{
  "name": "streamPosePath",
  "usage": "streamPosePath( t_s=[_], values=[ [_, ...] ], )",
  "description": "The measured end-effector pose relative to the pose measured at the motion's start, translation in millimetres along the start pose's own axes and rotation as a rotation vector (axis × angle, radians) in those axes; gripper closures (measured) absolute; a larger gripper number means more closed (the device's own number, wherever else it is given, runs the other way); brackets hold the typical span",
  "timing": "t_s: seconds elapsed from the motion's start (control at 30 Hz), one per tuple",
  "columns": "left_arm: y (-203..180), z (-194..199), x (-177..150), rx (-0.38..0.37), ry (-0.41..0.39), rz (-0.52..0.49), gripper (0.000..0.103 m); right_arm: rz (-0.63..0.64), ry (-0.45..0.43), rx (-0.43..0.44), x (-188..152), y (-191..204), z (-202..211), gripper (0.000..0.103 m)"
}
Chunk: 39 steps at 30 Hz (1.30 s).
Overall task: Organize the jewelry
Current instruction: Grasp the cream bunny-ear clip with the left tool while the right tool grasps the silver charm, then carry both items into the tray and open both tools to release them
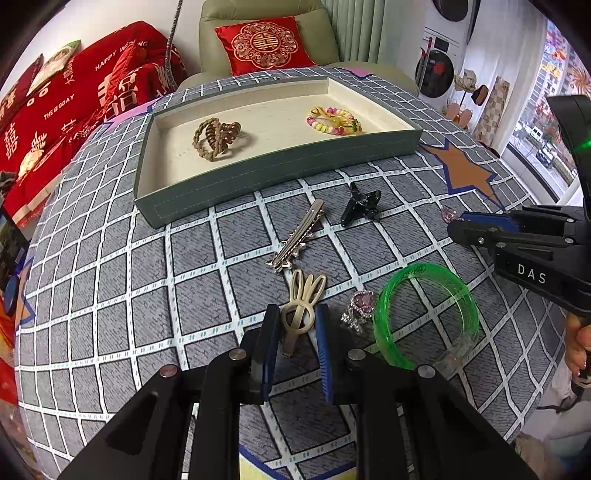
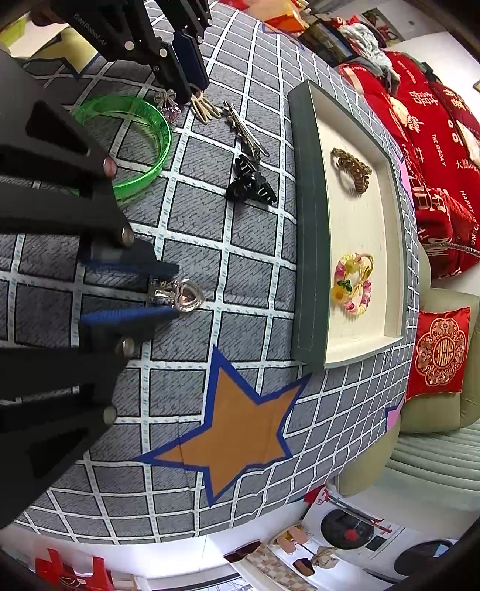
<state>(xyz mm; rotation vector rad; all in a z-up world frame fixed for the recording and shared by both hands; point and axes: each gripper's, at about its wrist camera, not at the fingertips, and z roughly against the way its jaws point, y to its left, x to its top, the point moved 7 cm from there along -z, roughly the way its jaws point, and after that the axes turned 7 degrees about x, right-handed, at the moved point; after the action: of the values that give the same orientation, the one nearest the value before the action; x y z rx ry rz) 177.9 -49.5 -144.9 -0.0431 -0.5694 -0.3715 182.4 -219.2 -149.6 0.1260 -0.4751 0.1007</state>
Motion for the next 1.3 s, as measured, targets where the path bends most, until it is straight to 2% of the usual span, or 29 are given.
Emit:
streamPosePath(
  t_s=[0.23, 0.77, 1.03, 1.3],
  values=[
    [10.0, 10.3, 1.2, -0.014, -0.014, 0.049, 0.073, -0.054, -0.025, 0.057, -3.2, -10.6, 12.8, 0.086],
    [7.2, 53.8, 24.1, -0.045, -0.112, 0.059, 0.073, -0.176, -0.078, 0.178, 7.3, -24.3, 45.8, 0.086],
    [22.1, 75.9, 46.1, -0.013, -0.175, 0.107, 0.073, -0.246, -0.123, 0.266, 32.5, -31.6, 71.1, 0.086],
    [35.8, 93.9, 71.3, 0.007, -0.226, 0.118, 0.073, -0.250, -0.156, 0.288, 69.1, -32.0, 89.4, 0.086]
  ],
)
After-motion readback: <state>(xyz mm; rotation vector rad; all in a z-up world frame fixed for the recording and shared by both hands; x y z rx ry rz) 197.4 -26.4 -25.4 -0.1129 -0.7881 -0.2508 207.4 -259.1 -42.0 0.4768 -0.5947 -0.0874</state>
